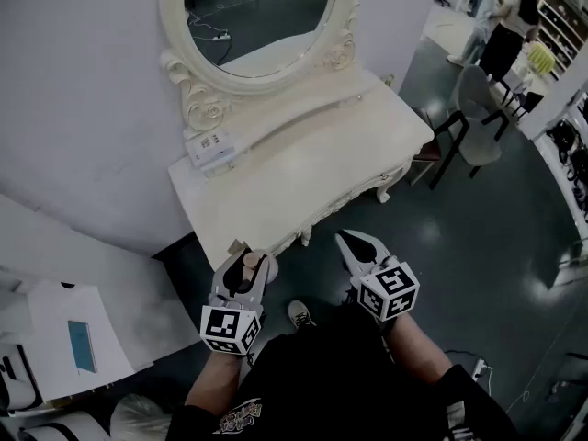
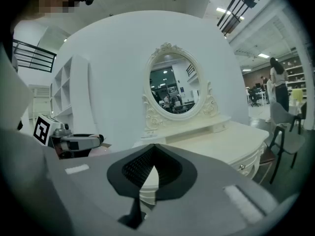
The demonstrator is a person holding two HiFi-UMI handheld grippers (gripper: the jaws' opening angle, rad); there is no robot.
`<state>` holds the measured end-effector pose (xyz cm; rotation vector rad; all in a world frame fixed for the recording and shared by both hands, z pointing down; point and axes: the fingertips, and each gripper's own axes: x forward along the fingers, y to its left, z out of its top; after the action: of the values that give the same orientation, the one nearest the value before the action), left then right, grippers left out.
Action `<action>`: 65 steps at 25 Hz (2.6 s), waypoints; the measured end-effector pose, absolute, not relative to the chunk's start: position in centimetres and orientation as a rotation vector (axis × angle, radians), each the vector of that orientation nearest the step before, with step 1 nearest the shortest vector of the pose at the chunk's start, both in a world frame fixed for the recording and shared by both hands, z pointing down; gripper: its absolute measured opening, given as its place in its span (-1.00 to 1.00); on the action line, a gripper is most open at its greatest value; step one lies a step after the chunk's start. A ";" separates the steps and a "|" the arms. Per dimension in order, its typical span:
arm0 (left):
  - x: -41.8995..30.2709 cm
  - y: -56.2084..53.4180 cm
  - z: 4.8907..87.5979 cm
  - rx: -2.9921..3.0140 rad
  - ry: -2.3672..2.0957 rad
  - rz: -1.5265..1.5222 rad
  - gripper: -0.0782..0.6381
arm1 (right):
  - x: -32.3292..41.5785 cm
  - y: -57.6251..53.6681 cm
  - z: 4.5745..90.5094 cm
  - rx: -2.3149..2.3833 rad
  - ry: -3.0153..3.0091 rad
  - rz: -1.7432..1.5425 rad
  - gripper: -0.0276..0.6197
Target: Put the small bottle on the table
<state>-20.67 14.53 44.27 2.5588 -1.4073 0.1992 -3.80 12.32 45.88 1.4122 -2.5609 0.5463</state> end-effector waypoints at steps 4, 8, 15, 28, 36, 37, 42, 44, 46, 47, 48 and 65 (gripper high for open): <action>-20.4 14.9 44.1 2.561 -1.405 0.199 -0.40 | -3.7 12.7 45.7 1.412 -2.564 0.549 -0.83; -20.3 15.0 44.1 2.559 -1.405 0.196 -0.40 | -3.5 12.7 45.7 1.417 -2.578 0.568 -0.82; -19.7 15.0 44.3 2.553 -1.406 0.203 -0.40 | -3.1 13.0 46.3 1.404 -2.570 0.584 -0.82; -17.0 14.2 44.1 2.552 -1.413 0.225 -0.40 | -0.7 12.1 46.6 1.382 -2.589 0.603 -0.82; -13.6 13.8 43.6 2.546 -1.424 0.216 -0.40 | 3.1 11.8 46.2 1.383 -2.588 0.603 -0.82; -13.1 13.7 43.5 2.546 -1.426 0.214 -0.40 | 3.5 11.6 46.1 1.379 -2.591 0.601 -0.82; -11.2 13.7 42.8 2.525 -1.447 0.194 -0.40 | 4.9 11.0 45.6 1.335 -2.620 0.594 -0.82; -10.4 13.8 42.5 2.525 -1.464 0.202 -0.40 | 5.5 10.7 45.5 1.313 -2.632 0.590 -0.82; -9.9 13.7 42.3 2.516 -1.489 0.206 -0.40 | 6.0 10.4 45.4 1.283 -2.647 0.582 -0.82; -9.6 13.6 42.3 2.508 -1.502 0.208 -0.40 | 6.2 10.2 45.3 1.268 -2.653 0.579 -0.82; -9.4 13.6 42.3 2.500 -1.512 0.209 -0.40 | 6.5 10.1 45.3 1.256 -2.658 0.577 -0.82; -3.0 13.6 42.9 2.401 -1.643 0.199 -0.40 | 11.2 8.3 46.0 1.049 -2.716 0.551 -0.82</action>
<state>-3.01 13.57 42.86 2.4009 -1.6426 0.1990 11.17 8.30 46.05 1.0490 -2.7163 0.5510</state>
